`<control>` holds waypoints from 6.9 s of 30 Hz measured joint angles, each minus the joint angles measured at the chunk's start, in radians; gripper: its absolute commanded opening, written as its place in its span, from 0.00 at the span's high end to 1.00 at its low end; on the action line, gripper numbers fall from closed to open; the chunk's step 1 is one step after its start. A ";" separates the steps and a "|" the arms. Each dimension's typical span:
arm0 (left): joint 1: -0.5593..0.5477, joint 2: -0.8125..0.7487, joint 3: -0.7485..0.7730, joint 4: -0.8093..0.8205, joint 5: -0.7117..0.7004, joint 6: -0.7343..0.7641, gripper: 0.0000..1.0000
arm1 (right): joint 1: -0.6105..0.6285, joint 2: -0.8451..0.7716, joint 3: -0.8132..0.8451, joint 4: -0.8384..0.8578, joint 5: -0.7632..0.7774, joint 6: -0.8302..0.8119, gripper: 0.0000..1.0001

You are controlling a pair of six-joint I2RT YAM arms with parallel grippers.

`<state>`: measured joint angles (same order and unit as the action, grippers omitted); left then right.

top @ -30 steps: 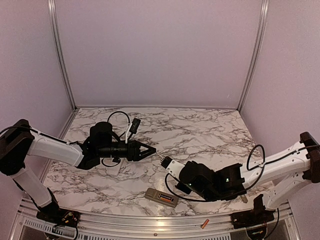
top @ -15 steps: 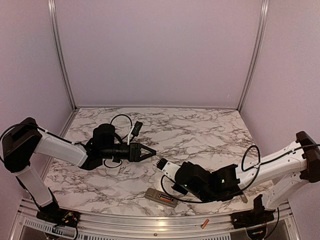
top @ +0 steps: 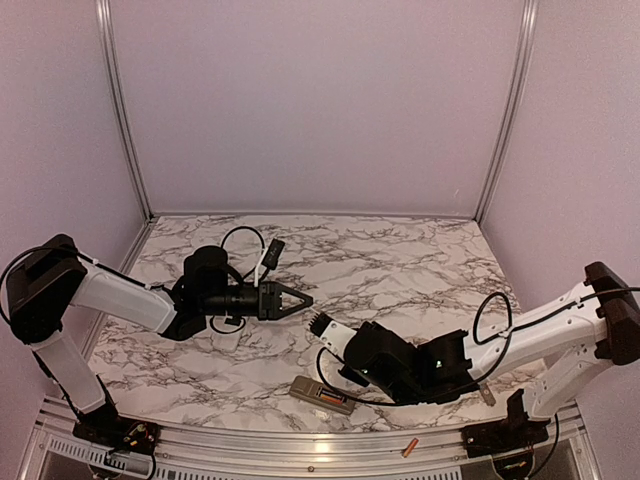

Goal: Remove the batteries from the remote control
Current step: Pass from the right arm to the left, then pass from the left arm to the right, then adjust the remote control without the battery cover at the center of the board.

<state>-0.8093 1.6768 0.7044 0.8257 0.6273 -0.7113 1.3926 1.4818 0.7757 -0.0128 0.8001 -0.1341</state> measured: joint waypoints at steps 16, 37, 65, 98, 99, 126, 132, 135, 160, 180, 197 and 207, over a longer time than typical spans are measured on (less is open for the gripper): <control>0.002 -0.079 -0.074 0.123 -0.012 0.042 1.00 | -0.083 -0.123 -0.021 0.037 -0.220 0.208 0.05; 0.002 -0.190 -0.229 0.422 -0.018 0.040 1.00 | -0.187 -0.289 -0.282 0.755 -0.725 0.565 0.04; 0.002 -0.312 -0.354 0.488 -0.016 -0.015 1.00 | -0.220 0.053 -0.227 1.243 -0.913 0.681 0.20; 0.003 -0.439 -0.428 0.521 -0.090 0.028 1.00 | -0.229 0.261 -0.059 1.325 -1.106 0.807 0.63; 0.003 -0.439 -0.428 0.521 -0.091 0.029 1.00 | -0.229 0.261 -0.059 1.325 -1.106 0.806 0.62; 0.002 -0.448 -0.438 0.534 -0.095 0.044 1.00 | -0.231 0.261 -0.052 1.316 -1.080 0.783 0.99; 0.002 -0.448 -0.438 0.533 -0.097 0.063 0.78 | -0.231 0.246 -0.052 1.289 -1.071 0.773 1.00; 0.002 -0.462 -0.438 0.520 -0.105 0.101 0.62 | -0.231 0.213 -0.061 1.262 -1.049 0.758 1.00; 0.002 -0.551 -0.420 0.177 -0.596 0.555 0.01 | -0.231 -0.325 -0.312 0.738 -0.632 0.559 1.00; 0.002 -0.533 -0.451 0.089 -0.505 0.718 0.02 | -0.231 -0.629 -0.397 0.399 -0.505 0.564 1.00; -0.082 -0.153 -0.441 0.077 -0.201 0.878 0.10 | -0.231 -0.671 -0.352 0.180 -0.502 0.568 1.00; -0.165 0.012 -0.296 0.027 -0.045 1.093 0.16 | -0.231 -0.672 -0.346 0.149 -0.513 0.568 1.00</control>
<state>-0.9745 1.6886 0.4080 0.8524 0.5819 0.3817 1.1618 0.8101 0.4297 0.1360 0.2874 0.4343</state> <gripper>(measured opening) 0.865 0.095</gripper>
